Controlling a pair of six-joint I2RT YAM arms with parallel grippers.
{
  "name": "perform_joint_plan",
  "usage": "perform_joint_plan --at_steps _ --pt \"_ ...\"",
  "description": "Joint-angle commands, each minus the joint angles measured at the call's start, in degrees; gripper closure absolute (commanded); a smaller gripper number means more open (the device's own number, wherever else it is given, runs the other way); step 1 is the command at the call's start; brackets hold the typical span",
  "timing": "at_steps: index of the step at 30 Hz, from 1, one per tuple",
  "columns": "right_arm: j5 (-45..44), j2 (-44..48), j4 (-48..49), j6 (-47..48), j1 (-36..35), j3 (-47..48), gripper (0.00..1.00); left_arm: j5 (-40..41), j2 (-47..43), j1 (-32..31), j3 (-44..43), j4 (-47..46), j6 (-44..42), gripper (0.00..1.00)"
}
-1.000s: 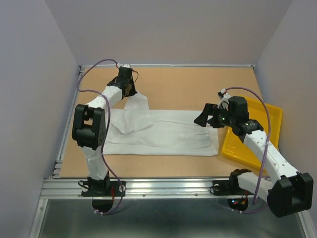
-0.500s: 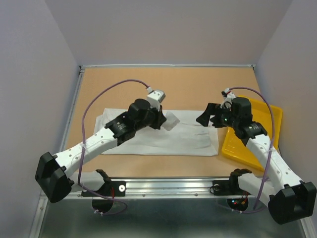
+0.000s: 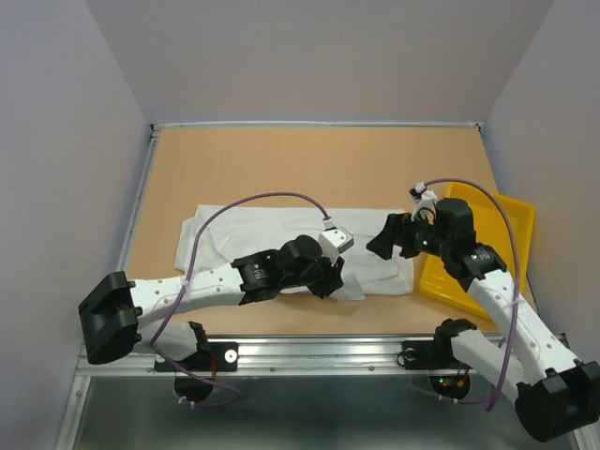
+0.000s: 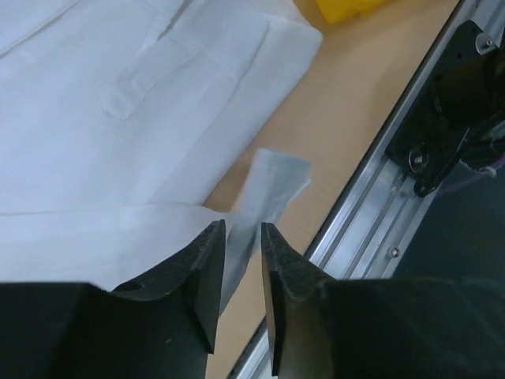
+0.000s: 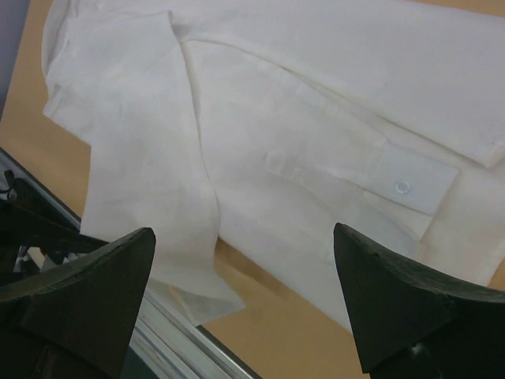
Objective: Fold and stack the long sleeve shirts
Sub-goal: Fold the shirt
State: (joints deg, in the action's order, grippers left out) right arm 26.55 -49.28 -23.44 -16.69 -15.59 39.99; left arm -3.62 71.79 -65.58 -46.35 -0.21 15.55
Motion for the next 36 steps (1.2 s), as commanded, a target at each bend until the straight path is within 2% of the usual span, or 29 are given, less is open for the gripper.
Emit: perform_joint_plan --at_steps 1,4,6,10,11,12,13,15,16,18,19,23,28,31,36 --pt "1.8 -1.3 -0.3 1.7 -4.7 -1.2 0.01 2.6 0.1 -0.2 0.3 -2.4 0.1 0.44" --pt "-1.0 -3.8 -0.6 2.1 -9.6 -1.0 0.02 6.9 -1.3 -0.2 -0.9 -0.8 -0.2 0.14" --pt "-3.3 -5.1 -0.6 1.9 -11.5 -1.0 0.02 7.8 -2.1 1.3 -1.6 0.1 -0.4 0.06" --pt "-6.7 -8.6 -0.5 1.4 -14.4 0.1 0.04 7.5 -5.9 9.2 -1.0 2.4 1.8 0.06" --pt "-8.1 -9.1 -0.5 1.0 -14.8 0.7 0.05 7.7 -6.7 13.9 -0.6 2.5 3.4 0.07" --pt "-8.8 -9.5 -0.5 0.8 -14.8 0.9 0.05 8.1 -7.3 13.9 -0.2 2.7 4.2 0.07" --pt "-9.7 -10.4 -0.5 0.0 -14.9 1.1 0.07 9.7 -8.0 18.8 0.4 3.1 4.8 0.07" --pt "-12.7 -11.8 -0.6 -1.0 -14.9 1.3 0.08 11.3 -8.0 23.2 0.3 5.2 6.2 0.07" --pt "-13.3 -12.6 -0.5 -1.5 -14.9 1.2 0.09 11.9 -7.6 28.0 -0.1 6.1 6.2 0.07" --pt "-15.5 -15.5 -0.5 -2.4 -14.9 1.2 0.11 12.8 -5.5 32.7 -1.1 8.5 6.7 0.07" --pt "-16.3 -16.6 -0.1 -3.3 -14.9 1.4 0.12 12.9 -3.4 37.0 -2.2 9.2 6.7 0.07" --pt "-18.2 -20.5 0.7 -4.1 -14.8 3.3 0.14 12.1 2.0 46.7 -5.2 10.3 6.6 0.09" --pt "-20.0 -25.1 1.1 -2.3 -14.9 5.5 0.16 10.0 10.4 53.2 -10.0 9.6 5.9 0.1" --pt "-20.7 -28.9 1.6 -1.6 -14.9 6.9 0.17 9.1 18.4 56.8 -13.1 10.5 6.2 0.1" --pt "-21.3 -34.2 3.7 -1.6 -14.9 8.3 0.17 8.3 23.7 61.4 -14.9 9.3 8.2 0.12"
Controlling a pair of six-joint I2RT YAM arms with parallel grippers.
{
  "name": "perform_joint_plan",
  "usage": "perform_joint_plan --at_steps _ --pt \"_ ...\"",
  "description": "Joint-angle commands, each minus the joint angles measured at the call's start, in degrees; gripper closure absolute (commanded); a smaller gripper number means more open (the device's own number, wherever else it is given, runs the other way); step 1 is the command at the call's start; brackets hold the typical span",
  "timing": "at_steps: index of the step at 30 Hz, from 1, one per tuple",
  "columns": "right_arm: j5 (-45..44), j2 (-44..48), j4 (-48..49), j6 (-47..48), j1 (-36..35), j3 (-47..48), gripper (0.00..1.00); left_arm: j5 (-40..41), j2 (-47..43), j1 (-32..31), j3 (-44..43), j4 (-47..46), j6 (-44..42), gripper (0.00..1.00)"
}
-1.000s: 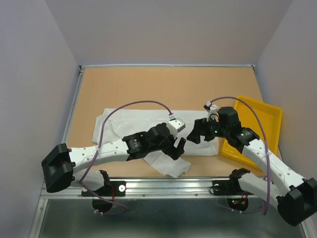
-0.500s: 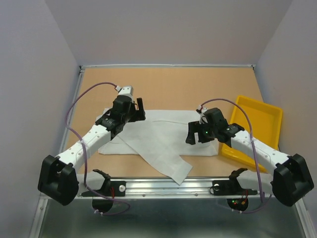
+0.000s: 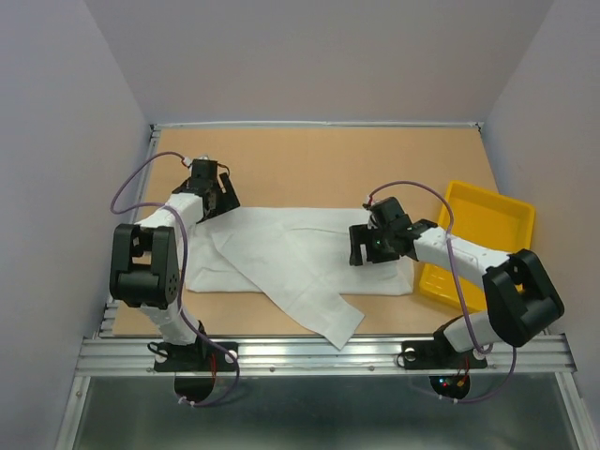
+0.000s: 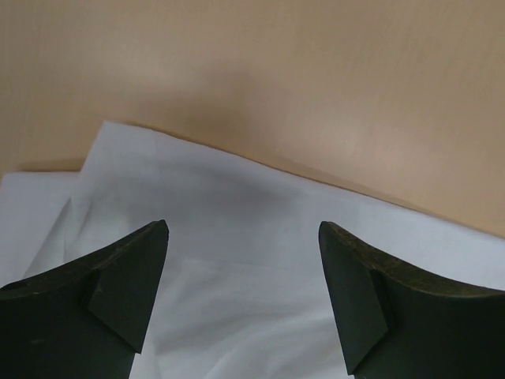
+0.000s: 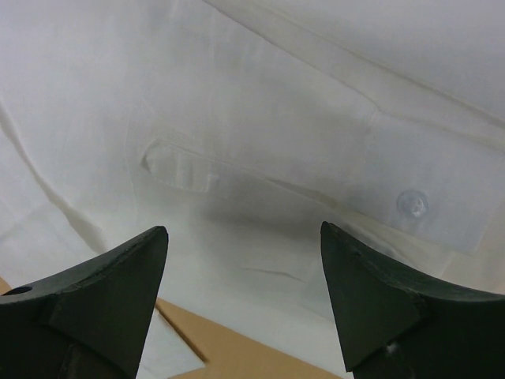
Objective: Fold and stack the long sleeve shirts
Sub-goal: Fold the shirt
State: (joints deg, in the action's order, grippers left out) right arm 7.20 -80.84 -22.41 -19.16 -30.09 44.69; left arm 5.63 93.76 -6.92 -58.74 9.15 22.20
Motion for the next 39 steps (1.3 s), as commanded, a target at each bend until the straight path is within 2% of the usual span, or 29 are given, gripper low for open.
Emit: perform_joint_plan --at_steps 1,11,15,18,23,27,34,39 --pt "-2.1 -3.4 2.9 1.0 -0.4 4.3 0.17 -1.1 2.6 4.0 -3.4 0.0 1.7 0.12" --pt "-5.2 -11.4 3.9 5.5 -0.4 11.3 0.17 0.6 13.4 8.2 -11.0 -1.8 0.2 0.12" --pt "-3.2 -8.0 3.4 8.1 -1.4 12.4 0.14 2.4 13.6 8.5 -12.5 -3.3 -0.7 0.12" --pt "-3.9 -2.8 1.1 10.8 -5.8 11.1 0.13 2.5 11.2 8.5 -11.9 -3.3 -1.3 0.1" --pt "-4.9 2.9 -5.1 10.7 -17.9 8.7 0.14 2.8 2.3 8.4 -10.4 -2.2 -1.6 0.06" --pt "-7.0 3.1 -7.9 7.8 -26.8 7.8 0.16 4.5 -4.6 7.8 -8.9 -1.2 -2.3 0.05" --pt "-10.9 -4.3 -9.8 2.6 -39.5 9.1 0.33 6.1 -20.5 7.1 0.0 -2.2 -3.3 0.05" --pt "-13.4 -9.2 -9.9 0.5 -43.1 10.2 0.37 5.7 -28.7 7.1 6.5 -4.6 -3.4 0.05"
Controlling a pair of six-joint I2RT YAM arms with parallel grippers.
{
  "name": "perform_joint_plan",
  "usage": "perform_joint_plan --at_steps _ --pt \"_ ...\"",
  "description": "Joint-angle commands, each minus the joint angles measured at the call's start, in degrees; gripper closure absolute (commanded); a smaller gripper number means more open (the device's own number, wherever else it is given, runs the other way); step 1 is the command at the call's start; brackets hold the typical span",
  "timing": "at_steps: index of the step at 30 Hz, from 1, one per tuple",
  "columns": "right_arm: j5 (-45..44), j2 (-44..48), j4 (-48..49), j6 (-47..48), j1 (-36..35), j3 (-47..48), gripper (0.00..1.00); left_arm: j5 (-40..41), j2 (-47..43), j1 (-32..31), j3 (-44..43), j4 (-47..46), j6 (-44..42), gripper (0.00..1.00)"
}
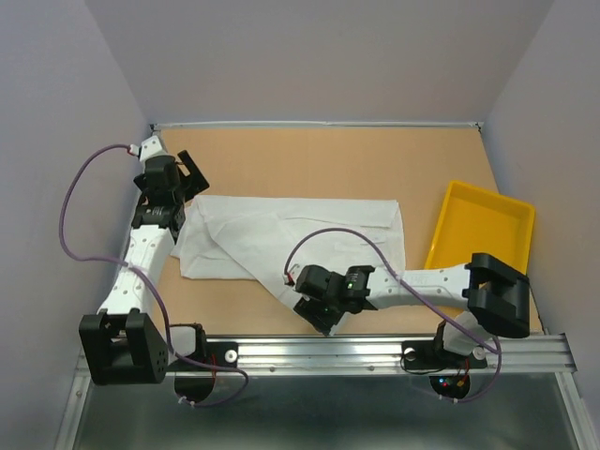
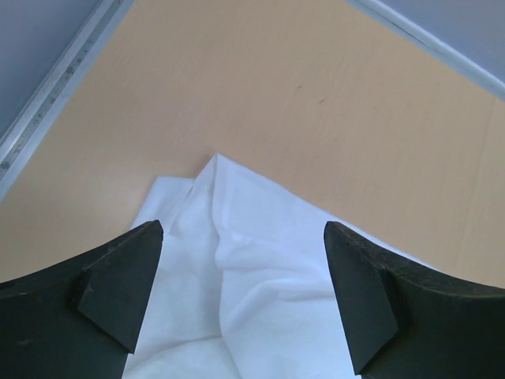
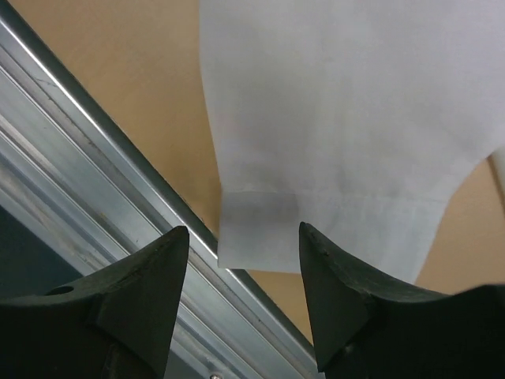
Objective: Fold and stack the long sleeve shirts
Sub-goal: Fold the shirt
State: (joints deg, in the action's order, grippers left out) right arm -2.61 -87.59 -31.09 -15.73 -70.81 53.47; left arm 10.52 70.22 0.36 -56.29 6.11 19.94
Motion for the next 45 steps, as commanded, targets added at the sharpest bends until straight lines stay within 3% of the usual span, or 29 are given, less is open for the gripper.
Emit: perform_joint_plan --at_steps 1,4,10,15,18,20,21,33,36,45 --pt "-4.1 -3.1 -1.3 -3.3 -2.8 1.6 0.37 0.6 -6.0 -0.2 5.0 -1.9 -1.2 0.05" --pt "-4.8 -5.0 -1.3 -4.4 -4.1 1.6 0.37 0.9 -7.5 -0.2 8.7 -3.8 -1.2 0.05" --pt "-8.7 -8.0 -1.6 -6.4 -4.7 0.5 0.44 1.5 -3.9 -0.2 6.3 -2.4 -1.6 0.05" --pt "-11.3 -7.9 -2.2 -7.4 -5.0 0.7 0.65 1.3 -3.9 -0.2 6.3 -2.5 -1.6 0.05" --pt "-11.6 -6.7 -3.1 -6.5 -5.5 1.8 0.85 1.3 -4.0 -0.2 6.4 -2.8 -1.7 0.05" --pt "-8.2 -4.9 -3.4 -4.7 -5.7 2.8 0.98 1.3 -3.9 -0.2 6.3 -2.7 -1.8 0.05" --pt "-5.3 -4.0 -3.6 -4.1 -5.7 3.1 0.99 1.1 -3.8 -0.2 6.3 -2.7 -1.8 0.05" --pt "10.6 4.2 -13.4 0.0 -7.1 10.3 0.99 -0.2 -3.2 -0.2 5.9 -2.7 -2.5 0.05" --pt "15.5 2.3 -14.1 0.5 -8.1 12.1 0.99 -0.4 -3.0 -0.2 5.9 -2.7 -2.5 0.05" --pt "18.9 -7.0 -17.3 3.9 -14.3 22.2 0.99 -0.9 -3.0 -0.2 6.2 -2.7 -2.6 0.05"
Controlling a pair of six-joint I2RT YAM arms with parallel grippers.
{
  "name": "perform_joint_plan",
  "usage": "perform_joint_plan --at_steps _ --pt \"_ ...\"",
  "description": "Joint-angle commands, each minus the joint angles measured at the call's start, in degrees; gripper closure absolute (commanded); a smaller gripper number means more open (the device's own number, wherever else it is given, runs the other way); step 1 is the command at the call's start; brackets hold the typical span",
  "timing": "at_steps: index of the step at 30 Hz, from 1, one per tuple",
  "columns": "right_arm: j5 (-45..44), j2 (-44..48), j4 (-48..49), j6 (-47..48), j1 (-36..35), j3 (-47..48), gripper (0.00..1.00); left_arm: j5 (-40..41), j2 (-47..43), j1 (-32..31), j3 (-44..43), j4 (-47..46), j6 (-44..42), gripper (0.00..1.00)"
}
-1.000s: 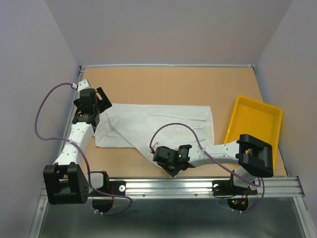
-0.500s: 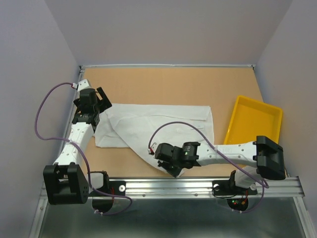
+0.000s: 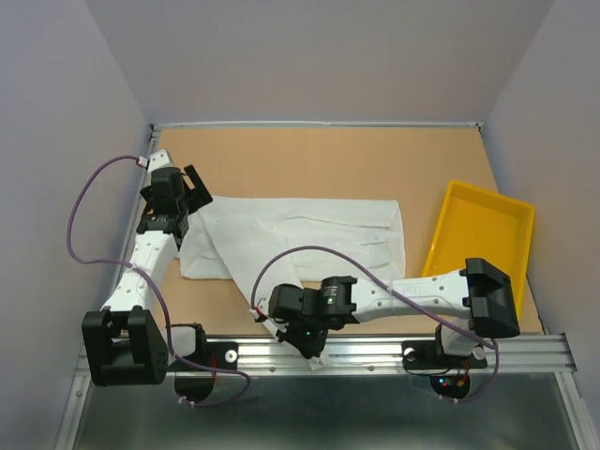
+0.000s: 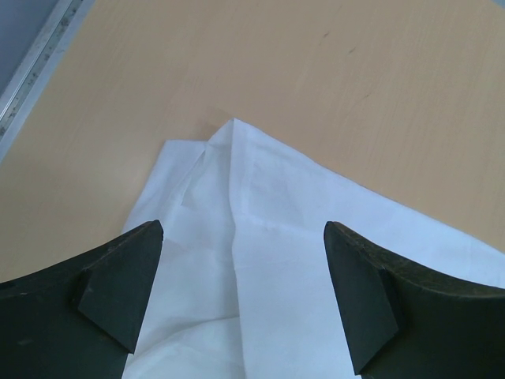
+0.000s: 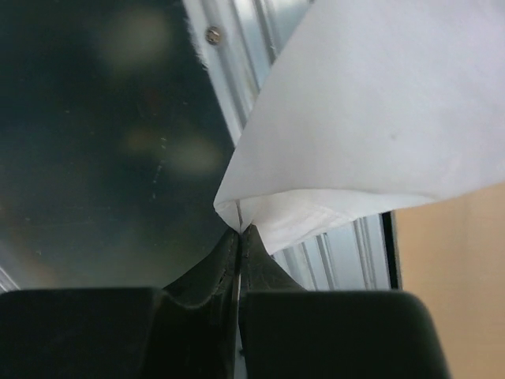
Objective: Fold and stack the long sleeve shirts
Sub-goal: Fold the shirt
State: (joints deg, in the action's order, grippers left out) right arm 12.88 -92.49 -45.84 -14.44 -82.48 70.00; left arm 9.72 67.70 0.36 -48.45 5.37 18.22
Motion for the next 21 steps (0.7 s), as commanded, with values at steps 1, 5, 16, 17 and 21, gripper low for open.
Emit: perform_joint_plan --at_steps 1,5,16,17,21 --pt "3.0 -2.5 -2.8 2.9 -2.8 6.8 0.99 -0.1 -0.5 -0.2 -1.7 -1.9 -0.9 0.05" --pt "-2.6 -3.0 -3.2 3.3 -2.8 8.5 0.99 -0.6 -0.5 -0.2 -1.6 -1.9 -0.9 0.05" --pt "-11.0 -9.0 -5.5 7.8 7.2 21.7 1.0 -7.8 2.8 -0.2 -1.3 -3.5 -1.3 0.09" --pt "-10.7 -9.4 -5.7 8.9 9.1 22.8 0.99 -9.3 4.4 -0.2 -1.5 -3.7 -1.3 0.11" --pt "-10.2 -10.2 -7.2 11.3 11.5 27.1 0.99 -13.8 10.9 -0.2 -4.3 -3.5 -0.7 0.19"
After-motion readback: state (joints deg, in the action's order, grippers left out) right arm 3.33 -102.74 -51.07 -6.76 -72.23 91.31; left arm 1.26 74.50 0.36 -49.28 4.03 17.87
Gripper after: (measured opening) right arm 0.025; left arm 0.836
